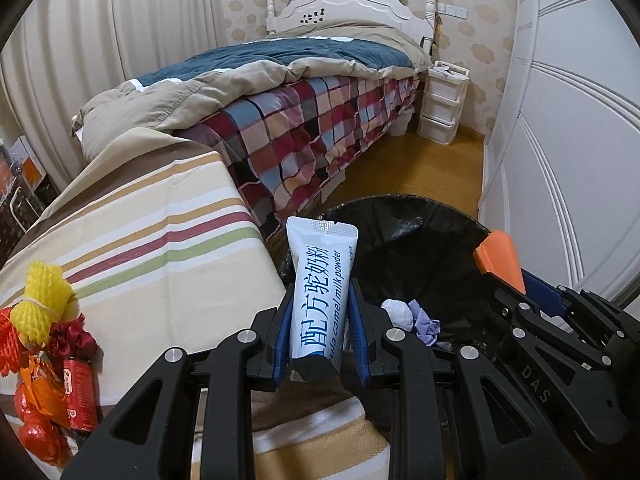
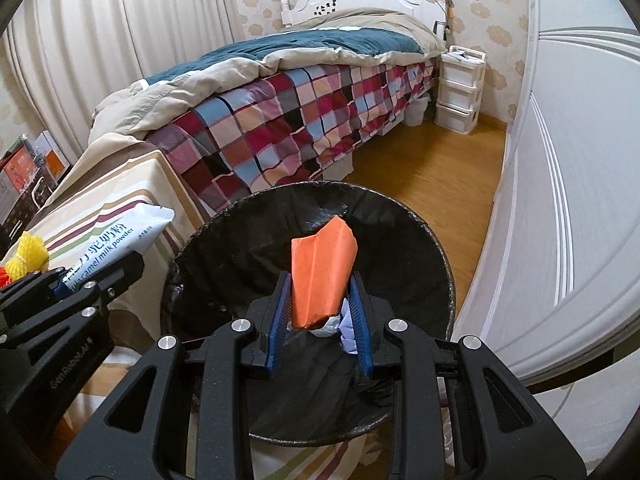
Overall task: Collect trash
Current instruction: 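Open both grippers to drop the tube and orange cloth into the bin, then move both open grippers back over the remaining trash on the table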
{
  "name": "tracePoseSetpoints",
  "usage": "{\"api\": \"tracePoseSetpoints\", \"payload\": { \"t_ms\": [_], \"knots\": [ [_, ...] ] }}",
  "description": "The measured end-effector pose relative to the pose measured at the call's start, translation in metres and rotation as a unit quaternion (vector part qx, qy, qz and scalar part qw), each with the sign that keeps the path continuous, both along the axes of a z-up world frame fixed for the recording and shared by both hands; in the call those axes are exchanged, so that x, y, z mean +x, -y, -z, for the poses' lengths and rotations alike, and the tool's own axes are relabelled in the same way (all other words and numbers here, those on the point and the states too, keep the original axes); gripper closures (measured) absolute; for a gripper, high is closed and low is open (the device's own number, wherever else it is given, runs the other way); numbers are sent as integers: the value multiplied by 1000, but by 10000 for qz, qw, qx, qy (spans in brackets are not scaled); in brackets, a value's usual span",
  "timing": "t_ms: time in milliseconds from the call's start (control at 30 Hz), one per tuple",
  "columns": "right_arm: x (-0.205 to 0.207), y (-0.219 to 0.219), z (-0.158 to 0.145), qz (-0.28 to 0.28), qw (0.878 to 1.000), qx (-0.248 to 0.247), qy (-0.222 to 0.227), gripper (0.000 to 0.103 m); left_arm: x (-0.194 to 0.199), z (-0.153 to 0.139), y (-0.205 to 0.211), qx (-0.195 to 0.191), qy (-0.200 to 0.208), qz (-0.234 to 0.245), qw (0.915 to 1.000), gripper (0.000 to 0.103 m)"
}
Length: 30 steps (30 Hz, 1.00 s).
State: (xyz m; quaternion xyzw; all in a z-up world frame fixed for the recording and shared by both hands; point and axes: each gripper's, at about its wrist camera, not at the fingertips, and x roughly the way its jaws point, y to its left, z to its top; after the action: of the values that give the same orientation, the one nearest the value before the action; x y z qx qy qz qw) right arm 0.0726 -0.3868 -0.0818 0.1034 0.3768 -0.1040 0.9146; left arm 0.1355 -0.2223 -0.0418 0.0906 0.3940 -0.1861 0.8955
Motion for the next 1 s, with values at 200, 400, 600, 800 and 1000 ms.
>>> {"api": "tracePoseSetpoints", "payload": {
  "t_ms": [200, 400, 600, 800, 1000],
  "knots": [
    [0, 1, 1, 13, 10000, -18, -1, 63, -2, -2, -2, 11, 96, -57, 9999, 55],
    [-6, 2, -1, 165, 9997, -135, 90, 52, -4, -7, -8, -59, 183, -151, 9997, 33],
    [-11, -1, -6, 216, 9994, -211, 138, 46, -6, -13, -20, -142, 211, -304, 9992, 28],
    [-19, -10, -14, 201, 9994, -214, 199, 40, -16, -21, -39, -159, 261, -409, 9987, 27],
    [-28, -32, -19, 11, 9996, -159, 227, 38, -32, -25, -65, -129, 277, -555, 9980, 27]
  ]
}}
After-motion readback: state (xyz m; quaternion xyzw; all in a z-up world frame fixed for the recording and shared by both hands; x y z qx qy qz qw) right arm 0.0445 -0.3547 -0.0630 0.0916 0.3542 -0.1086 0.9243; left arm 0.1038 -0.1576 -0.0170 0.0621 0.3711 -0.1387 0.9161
